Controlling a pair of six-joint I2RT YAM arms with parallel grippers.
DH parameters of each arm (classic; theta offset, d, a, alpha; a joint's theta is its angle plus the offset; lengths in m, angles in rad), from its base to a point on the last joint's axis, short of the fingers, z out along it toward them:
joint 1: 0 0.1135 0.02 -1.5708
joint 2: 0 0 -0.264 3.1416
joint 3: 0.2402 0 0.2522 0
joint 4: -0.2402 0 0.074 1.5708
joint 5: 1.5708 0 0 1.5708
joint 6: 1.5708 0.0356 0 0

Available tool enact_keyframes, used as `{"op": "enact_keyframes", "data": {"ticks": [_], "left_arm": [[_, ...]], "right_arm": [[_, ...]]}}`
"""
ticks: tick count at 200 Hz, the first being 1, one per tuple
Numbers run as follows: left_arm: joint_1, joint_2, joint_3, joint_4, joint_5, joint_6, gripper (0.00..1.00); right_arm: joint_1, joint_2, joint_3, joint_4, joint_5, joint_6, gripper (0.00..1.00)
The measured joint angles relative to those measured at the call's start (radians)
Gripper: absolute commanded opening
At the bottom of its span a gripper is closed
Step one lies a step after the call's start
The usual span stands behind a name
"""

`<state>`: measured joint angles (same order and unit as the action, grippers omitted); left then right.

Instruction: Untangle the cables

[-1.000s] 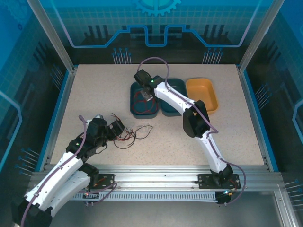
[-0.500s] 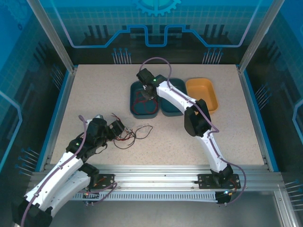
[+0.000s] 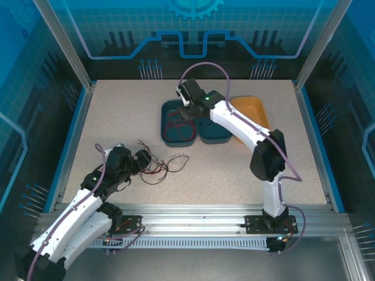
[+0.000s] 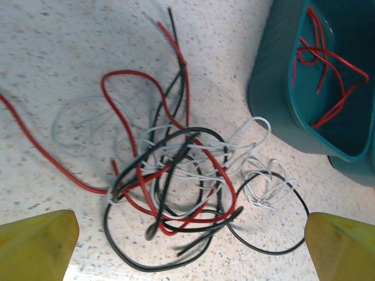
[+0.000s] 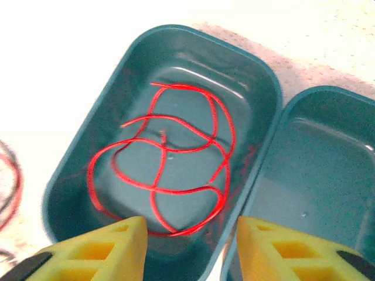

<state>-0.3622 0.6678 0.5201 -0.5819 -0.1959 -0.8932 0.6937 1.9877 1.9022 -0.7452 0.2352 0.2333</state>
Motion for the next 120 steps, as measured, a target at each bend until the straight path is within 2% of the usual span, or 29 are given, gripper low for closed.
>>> {"op": "enact_keyframes", "data": {"ticks": [32, 67, 120], "left_arm": [[0.081, -0.034, 0.000, -0.025, -0.005, -0.006, 0.99], [0.169, -0.042, 0.000, -0.026, 0.031, -0.007, 0.99], [0.216, -0.032, -0.013, -0.019, 0.087, -0.023, 0.99]], "right_arm": [[0.065, -0.130, -0.211, 0.124, -0.130, 0.060, 0.43], [0.149, -0.158, -0.390, 0.254, -0.272, 0.138, 0.43], [0.241, -0.111, -0.448, 0.325, -0.357, 0.186, 0.41]]}}
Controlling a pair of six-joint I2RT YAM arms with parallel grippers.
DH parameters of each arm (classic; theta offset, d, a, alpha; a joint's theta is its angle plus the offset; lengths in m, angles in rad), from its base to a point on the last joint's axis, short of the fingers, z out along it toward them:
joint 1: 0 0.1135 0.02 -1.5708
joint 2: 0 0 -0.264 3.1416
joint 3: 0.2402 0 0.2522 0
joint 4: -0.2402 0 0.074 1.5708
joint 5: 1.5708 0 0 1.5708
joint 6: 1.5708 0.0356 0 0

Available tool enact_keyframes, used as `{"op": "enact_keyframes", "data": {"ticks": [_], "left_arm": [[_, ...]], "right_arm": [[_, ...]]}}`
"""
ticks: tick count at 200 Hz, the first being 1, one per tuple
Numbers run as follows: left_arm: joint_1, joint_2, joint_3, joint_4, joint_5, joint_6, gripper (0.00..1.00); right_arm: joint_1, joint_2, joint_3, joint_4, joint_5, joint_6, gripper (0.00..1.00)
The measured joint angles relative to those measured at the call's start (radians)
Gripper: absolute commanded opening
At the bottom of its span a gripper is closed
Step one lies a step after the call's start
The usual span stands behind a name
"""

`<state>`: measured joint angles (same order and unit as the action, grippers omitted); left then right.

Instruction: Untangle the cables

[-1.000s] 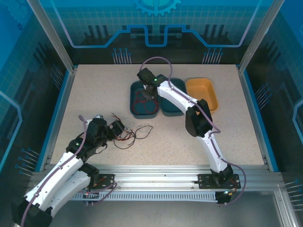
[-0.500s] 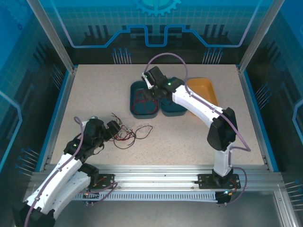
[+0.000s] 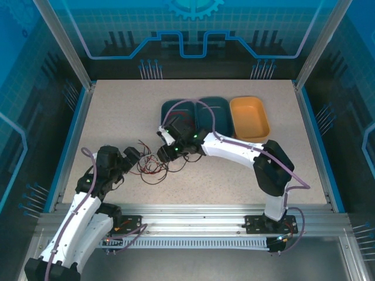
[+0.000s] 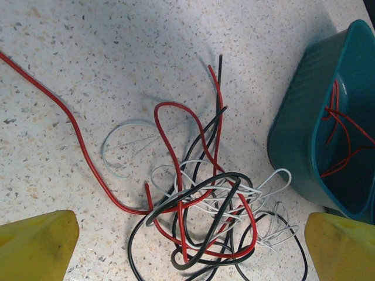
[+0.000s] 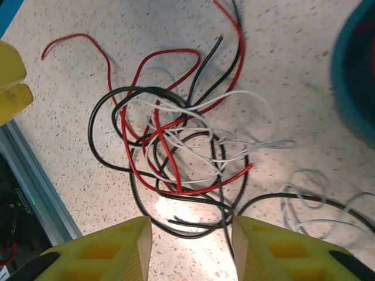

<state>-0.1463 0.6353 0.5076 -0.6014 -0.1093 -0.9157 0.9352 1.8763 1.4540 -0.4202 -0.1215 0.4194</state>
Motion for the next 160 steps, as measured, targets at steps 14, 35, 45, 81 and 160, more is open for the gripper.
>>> {"op": "enact_keyframes", "data": {"ticks": [14, 35, 45, 81, 160], "left_arm": [[0.002, 0.011, 0.000, 0.001, 0.003, -0.002, 0.99], [0.006, 0.027, 0.000, 0.001, 0.013, -0.002, 0.99], [0.006, 0.033, 0.000, 0.002, 0.014, -0.002, 0.99], [0.006, 0.038, -0.007, 0.005, 0.026, -0.002, 0.99], [0.006, 0.037, -0.020, 0.007, 0.030, -0.003, 0.99]], "right_arm": [[0.014, 0.023, 0.001, 0.003, -0.003, 0.000, 0.41], [0.026, 0.066, 0.015, -0.002, -0.002, -0.001, 0.40], [0.027, 0.086, 0.027, -0.008, 0.002, -0.002, 0.39], [0.027, 0.141, 0.077, -0.025, 0.009, -0.013, 0.37], [0.035, 0.204, 0.147, -0.027, 0.007, -0.019, 0.33]]}}
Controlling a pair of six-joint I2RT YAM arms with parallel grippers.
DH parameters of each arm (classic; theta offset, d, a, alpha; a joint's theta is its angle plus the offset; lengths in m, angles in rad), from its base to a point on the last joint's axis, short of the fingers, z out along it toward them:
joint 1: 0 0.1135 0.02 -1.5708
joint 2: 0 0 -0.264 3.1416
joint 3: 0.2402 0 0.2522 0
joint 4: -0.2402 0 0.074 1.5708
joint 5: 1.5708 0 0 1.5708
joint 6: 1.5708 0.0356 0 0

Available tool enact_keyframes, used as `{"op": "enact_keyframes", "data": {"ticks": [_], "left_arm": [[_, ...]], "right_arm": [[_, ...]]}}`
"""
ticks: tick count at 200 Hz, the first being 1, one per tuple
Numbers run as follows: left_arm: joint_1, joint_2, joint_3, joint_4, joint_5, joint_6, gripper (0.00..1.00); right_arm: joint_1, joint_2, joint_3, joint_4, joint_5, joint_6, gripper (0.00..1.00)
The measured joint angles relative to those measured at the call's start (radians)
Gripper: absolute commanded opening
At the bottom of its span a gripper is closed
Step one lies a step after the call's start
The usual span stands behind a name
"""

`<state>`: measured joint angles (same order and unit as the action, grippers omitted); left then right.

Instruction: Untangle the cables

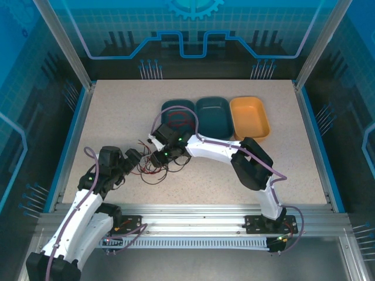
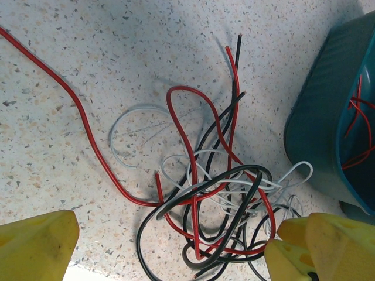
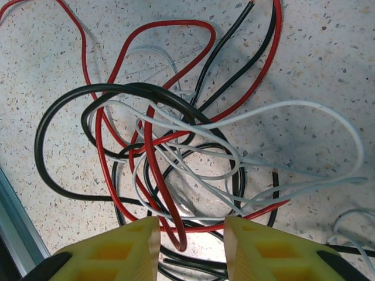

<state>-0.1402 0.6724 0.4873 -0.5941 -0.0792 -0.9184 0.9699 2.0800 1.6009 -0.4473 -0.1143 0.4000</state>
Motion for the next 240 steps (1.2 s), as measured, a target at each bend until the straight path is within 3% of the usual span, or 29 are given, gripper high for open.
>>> {"op": "enact_keyframes", "data": {"ticks": [40, 102, 133, 206, 240], "left_arm": [[0.000, 0.000, -0.001, 0.001, 0.008, 0.000, 0.99], [0.001, 0.000, -0.008, 0.006, 0.020, 0.000, 0.99], [0.001, 0.000, -0.010, 0.024, 0.035, 0.000, 0.98], [0.001, 0.068, -0.019, 0.124, 0.138, 0.002, 0.75], [0.001, 0.115, -0.032, 0.189, 0.187, 0.000, 0.70]], "right_arm": [[0.000, 0.022, 0.018, -0.001, -0.003, 0.000, 0.23], [0.000, 0.023, 0.029, -0.005, 0.001, 0.001, 0.00], [0.000, 0.020, 0.029, -0.007, 0.002, -0.006, 0.00], [0.000, -0.151, -0.069, 0.063, -0.004, -0.027, 0.00], [0.000, -0.198, -0.108, 0.119, -0.022, -0.042, 0.00]]}}
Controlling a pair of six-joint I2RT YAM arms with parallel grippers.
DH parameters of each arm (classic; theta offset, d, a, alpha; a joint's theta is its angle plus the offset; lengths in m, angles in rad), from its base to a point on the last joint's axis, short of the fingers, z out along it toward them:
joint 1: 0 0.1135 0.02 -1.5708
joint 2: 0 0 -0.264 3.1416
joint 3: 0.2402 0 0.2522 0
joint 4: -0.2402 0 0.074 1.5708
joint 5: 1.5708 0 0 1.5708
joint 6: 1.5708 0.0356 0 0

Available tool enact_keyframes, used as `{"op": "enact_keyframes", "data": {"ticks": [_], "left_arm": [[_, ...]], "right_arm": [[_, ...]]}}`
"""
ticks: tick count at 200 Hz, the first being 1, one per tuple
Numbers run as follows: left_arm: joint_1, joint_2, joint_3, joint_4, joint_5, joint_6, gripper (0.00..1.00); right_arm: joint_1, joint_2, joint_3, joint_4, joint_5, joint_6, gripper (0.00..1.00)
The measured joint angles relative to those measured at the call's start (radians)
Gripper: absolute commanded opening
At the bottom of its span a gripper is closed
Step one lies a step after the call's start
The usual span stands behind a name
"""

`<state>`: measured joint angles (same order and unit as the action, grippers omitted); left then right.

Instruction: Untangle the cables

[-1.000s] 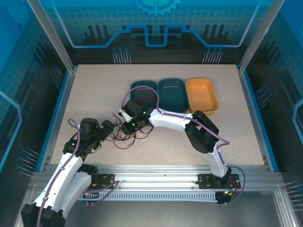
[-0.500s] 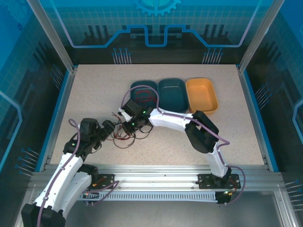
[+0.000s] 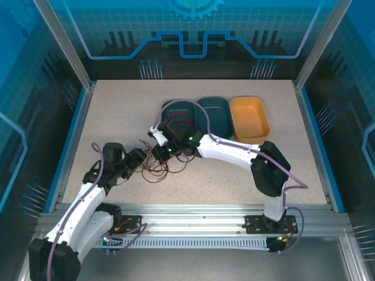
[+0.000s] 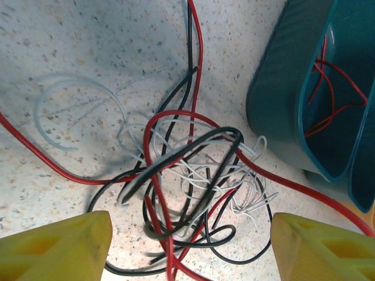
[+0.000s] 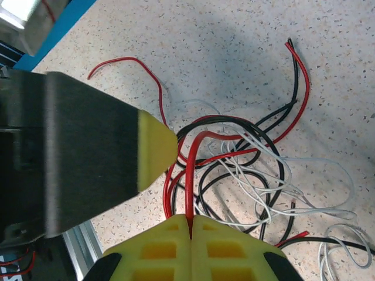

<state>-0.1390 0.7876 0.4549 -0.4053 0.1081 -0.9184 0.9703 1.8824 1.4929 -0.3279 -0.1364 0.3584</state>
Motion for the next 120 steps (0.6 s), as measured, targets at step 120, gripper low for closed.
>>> {"op": "enact_keyframes", "data": {"ticks": [120], "left_arm": [[0.000, 0.029, -0.076, 0.052, 0.001, -0.034, 0.48]], "right_arm": [[-0.001, -0.163, -0.036, 0.031, 0.050, -0.057, 0.00]]}}
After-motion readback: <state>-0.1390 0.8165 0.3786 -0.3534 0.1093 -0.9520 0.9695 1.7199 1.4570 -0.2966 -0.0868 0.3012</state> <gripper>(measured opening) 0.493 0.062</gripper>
